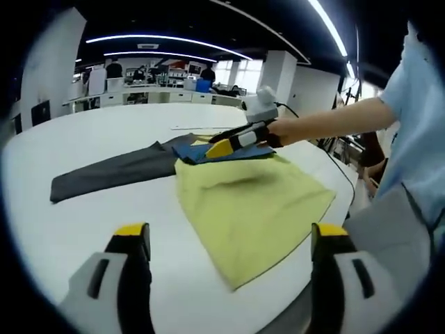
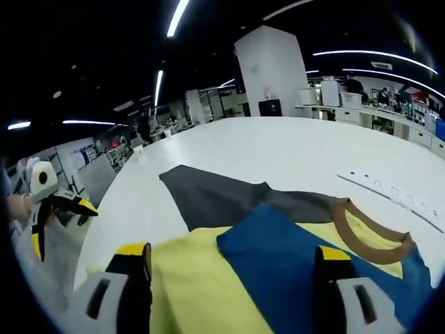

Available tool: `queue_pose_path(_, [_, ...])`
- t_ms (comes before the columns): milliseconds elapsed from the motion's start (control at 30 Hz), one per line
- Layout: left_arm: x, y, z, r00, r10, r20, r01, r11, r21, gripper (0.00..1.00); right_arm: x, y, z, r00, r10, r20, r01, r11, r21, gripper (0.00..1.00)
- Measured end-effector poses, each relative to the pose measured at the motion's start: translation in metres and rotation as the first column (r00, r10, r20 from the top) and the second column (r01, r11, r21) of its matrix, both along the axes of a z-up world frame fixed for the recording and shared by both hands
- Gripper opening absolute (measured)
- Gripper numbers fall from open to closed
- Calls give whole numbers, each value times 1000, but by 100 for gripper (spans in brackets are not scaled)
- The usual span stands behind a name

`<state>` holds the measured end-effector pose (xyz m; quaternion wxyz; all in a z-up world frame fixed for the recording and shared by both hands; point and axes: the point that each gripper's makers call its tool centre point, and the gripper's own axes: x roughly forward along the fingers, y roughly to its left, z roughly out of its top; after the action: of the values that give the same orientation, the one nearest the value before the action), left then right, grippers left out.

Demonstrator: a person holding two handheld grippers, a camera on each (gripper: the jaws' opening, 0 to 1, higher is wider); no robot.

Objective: Fold the garment on the visible template until the final outline fits inside the template.

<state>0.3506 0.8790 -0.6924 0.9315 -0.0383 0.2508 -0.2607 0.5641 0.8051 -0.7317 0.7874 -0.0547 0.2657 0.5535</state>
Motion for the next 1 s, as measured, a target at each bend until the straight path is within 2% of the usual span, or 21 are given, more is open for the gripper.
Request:
queue_pose_path(67, [5,5,3,1000,-2,3,1,1000,22,93,0,-5,5,1000,-7,-2,7,1000,10,98])
queue_pose_path(133, [12,12,7,1000,1,14,-2,1000,25,92,0,-11,11,1000,-7,21,7,1000,5,96])
queue_pose_path(267, [24,23,10,1000,11,26,-12,999,36,92,2,-25,19,999,-29,29,29,1000,12,96])
queue_pose_path(333, [29,29,11,1000,9,23,-10,999,43,92,4,-35,24,998,-33,56,32,999,11,96])
queue_pose_path(433, [37,39,10,1000,-1,21,-1,997,78,92,7,-54,27,997,-52,55,52,999,1,96])
queue_pose_path(567, [51,55,16,999,22,36,-24,999,47,90,8,-75,29,995,-81,65,81,997,-6,96])
queue_pose_path(800, [70,80,13,998,53,33,-55,997,58,89,2,-111,29,989,-91,113,99,993,-68,97])
queue_pose_path(867, [74,85,11,998,50,25,-51,996,76,89,0,-119,30,989,-106,106,113,992,-60,97])
queue_pose_path(1000, [81,91,9,999,49,19,-50,997,61,89,-2,-133,26,986,-129,106,136,988,-70,97])
